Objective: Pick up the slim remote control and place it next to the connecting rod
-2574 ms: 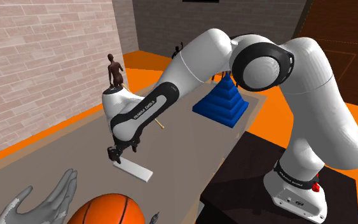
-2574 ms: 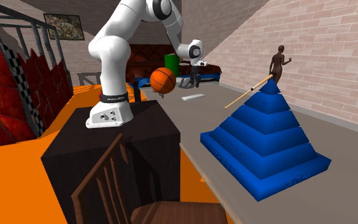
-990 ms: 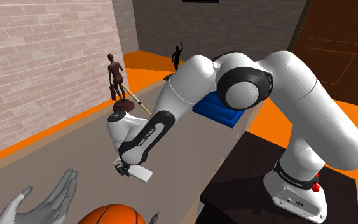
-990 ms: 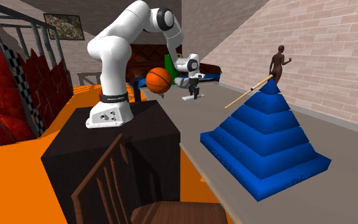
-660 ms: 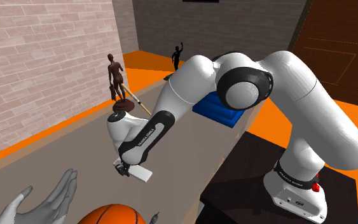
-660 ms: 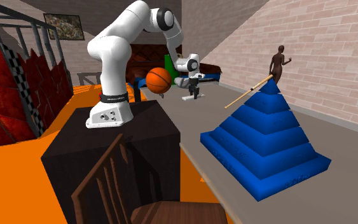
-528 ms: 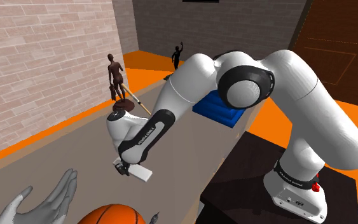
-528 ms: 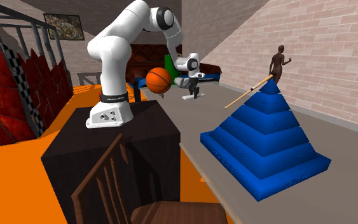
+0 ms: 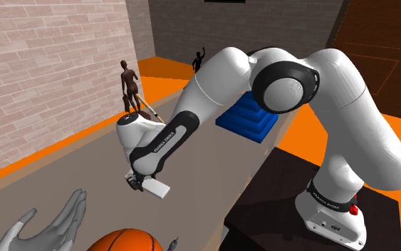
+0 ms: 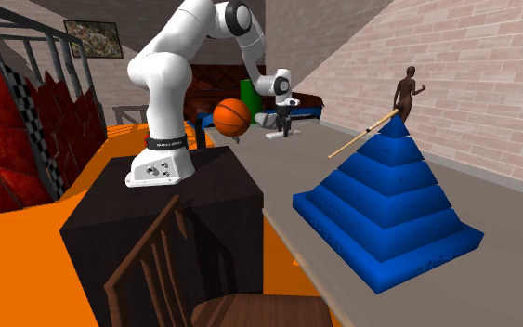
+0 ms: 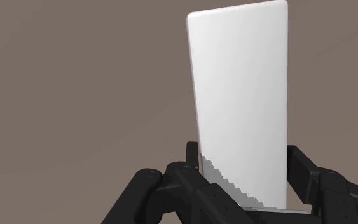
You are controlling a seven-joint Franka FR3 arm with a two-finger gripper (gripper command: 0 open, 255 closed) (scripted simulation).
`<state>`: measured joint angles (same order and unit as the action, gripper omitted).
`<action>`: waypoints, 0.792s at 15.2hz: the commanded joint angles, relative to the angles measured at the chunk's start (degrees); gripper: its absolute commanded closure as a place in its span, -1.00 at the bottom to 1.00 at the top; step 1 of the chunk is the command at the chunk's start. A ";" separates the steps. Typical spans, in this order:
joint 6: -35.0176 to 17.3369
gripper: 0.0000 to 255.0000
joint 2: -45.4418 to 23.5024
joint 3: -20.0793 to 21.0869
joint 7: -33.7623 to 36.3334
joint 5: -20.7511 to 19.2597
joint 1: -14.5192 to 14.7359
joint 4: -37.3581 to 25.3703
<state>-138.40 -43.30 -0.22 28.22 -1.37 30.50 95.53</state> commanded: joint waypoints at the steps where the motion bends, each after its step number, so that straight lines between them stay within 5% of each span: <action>1: 1.04 1.00 1.25 0.01 0.02 0.00 0.04 0.22; 12: 5.94 1.00 6.75 0.05 -0.09 0.06 0.02 0.81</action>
<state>-132.72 -36.84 -0.17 28.14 -1.31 30.52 96.32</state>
